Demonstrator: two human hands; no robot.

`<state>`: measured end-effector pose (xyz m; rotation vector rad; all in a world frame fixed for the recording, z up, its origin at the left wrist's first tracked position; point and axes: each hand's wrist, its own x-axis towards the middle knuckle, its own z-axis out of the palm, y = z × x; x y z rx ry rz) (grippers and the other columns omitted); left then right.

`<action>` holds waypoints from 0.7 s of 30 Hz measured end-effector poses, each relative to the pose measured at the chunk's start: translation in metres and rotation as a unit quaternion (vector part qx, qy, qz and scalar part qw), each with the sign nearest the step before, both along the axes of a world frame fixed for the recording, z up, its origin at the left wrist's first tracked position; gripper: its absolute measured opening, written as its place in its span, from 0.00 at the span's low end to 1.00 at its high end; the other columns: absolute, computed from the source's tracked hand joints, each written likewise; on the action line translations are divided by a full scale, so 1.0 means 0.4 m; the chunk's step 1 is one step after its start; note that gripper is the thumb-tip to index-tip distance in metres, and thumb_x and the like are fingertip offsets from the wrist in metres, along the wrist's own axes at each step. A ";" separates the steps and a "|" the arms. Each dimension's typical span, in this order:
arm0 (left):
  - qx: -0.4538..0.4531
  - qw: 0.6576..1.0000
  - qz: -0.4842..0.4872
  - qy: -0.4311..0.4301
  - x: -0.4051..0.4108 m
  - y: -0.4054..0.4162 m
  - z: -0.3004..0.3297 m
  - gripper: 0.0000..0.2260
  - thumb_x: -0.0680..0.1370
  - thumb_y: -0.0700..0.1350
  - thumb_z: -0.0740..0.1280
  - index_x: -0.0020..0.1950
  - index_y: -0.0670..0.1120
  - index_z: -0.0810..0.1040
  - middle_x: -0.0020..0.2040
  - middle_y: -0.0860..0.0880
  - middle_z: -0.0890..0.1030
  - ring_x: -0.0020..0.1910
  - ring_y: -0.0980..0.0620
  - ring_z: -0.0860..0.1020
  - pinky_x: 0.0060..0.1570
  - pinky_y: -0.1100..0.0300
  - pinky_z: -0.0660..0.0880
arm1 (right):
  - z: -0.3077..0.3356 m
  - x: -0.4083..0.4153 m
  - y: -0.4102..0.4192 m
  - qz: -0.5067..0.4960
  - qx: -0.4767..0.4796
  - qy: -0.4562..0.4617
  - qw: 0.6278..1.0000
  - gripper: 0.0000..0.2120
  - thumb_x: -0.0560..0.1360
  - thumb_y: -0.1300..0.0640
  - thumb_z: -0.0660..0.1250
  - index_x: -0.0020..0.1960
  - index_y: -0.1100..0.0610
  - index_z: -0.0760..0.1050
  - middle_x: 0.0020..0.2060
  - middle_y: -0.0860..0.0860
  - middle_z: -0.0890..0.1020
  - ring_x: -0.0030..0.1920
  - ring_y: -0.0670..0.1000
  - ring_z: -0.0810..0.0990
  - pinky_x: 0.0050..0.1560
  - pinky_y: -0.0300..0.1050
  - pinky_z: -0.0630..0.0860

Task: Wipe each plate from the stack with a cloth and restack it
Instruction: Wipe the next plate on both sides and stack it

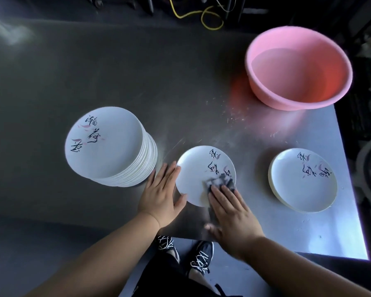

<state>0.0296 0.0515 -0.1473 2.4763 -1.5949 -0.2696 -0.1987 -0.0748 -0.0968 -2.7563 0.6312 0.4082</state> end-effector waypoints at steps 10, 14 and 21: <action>0.004 1.000 -0.003 -0.011 0.000 0.001 0.004 0.35 0.80 0.62 0.60 0.84 0.49 0.58 0.85 0.52 0.56 0.84 0.47 0.54 0.82 0.44 0.52 | 0.013 0.155 -0.256 0.034 0.000 0.025 0.999 0.46 0.76 0.27 0.43 0.86 0.49 0.38 0.82 0.38 0.36 0.82 0.49 0.28 0.84 0.53 0.47; 0.013 1.000 -0.006 -0.019 0.003 0.001 0.004 0.35 0.81 0.64 0.58 0.85 0.49 0.57 0.85 0.52 0.56 0.85 0.48 0.53 0.82 0.44 0.51 | 0.022 0.115 -0.229 -0.030 0.038 0.013 0.999 0.42 0.77 0.29 0.44 0.86 0.46 0.40 0.83 0.35 0.37 0.81 0.44 0.29 0.77 0.55 0.67; -0.007 1.000 -0.009 -0.026 0.002 0.002 -0.008 0.35 0.79 0.62 0.61 0.84 0.49 0.61 0.85 0.52 0.59 0.84 0.47 0.56 0.81 0.41 0.56 | 0.015 0.024 -0.111 -0.099 0.053 0.017 0.994 0.44 0.77 0.29 0.45 0.86 0.52 0.49 0.85 0.42 0.46 0.84 0.54 0.37 0.82 0.54 0.56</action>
